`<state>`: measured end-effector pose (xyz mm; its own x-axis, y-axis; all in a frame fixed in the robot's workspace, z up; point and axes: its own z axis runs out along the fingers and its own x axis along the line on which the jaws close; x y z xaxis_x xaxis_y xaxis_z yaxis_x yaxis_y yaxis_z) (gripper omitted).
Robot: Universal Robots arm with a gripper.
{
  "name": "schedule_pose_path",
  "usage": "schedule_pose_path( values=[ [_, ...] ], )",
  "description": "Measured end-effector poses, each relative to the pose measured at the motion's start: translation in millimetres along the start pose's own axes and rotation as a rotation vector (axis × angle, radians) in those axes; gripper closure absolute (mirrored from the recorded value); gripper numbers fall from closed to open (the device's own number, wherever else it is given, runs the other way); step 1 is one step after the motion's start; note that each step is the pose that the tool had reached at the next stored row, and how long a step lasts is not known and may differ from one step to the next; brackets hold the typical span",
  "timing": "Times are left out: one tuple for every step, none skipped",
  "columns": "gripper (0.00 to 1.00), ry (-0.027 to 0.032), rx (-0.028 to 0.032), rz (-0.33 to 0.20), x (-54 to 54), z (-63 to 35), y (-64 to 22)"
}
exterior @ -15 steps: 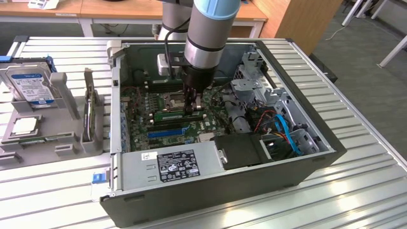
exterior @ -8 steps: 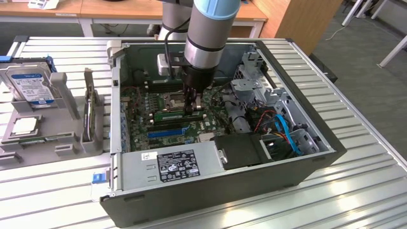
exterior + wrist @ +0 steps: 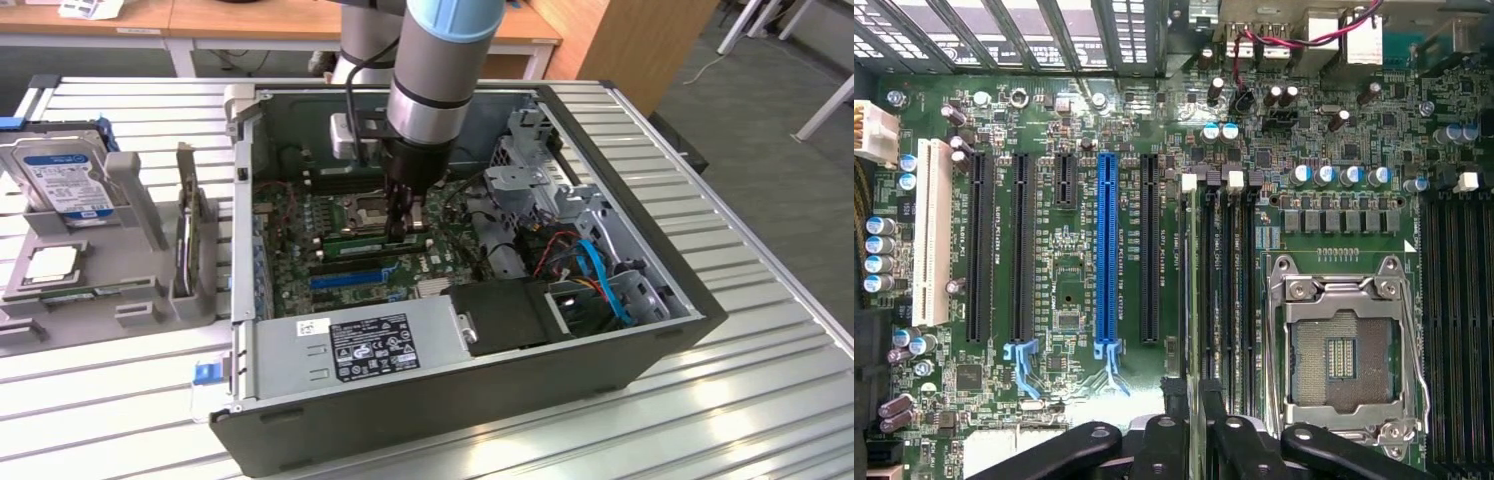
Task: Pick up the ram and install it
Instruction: 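Insert the ram into the slot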
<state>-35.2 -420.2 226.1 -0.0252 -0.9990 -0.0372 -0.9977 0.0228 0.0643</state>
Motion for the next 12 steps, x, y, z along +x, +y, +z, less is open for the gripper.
schedule_pose_path(
  values=[
    [0.81,0.0,0.0001,0.0,0.0,0.0,0.0],
    [0.81,0.0,0.0,0.0,0.0,0.0,0.0],
    [0.81,0.0,0.0,0.0,0.0,0.0,0.0],
    [0.81,-0.0001,0.0,0.0,0.0,0.0,0.0],
    [0.81,0.0,0.0,0.0,0.0,-0.2,0.0],
    [0.81,0.0,0.0,0.0,0.0,-0.4,0.0],
    [0.81,0.0,0.0,0.0,0.0,-0.6,0.0],
    [0.81,0.0001,0.0,0.0,0.0,-0.8,0.0],
    [0.81,0.0003,-0.0001,0.0,0.0,-1.4,0.1],
    [0.81,0.0002,-0.0001,0.0,0.0,-2.2,0.2],
    [0.81,0.0,0.0,0.0,-0.1,-3.2,0.2],
    [0.81,0.0002,-0.0001,0.0,-0.1,-4.3,0.3]
  ],
)
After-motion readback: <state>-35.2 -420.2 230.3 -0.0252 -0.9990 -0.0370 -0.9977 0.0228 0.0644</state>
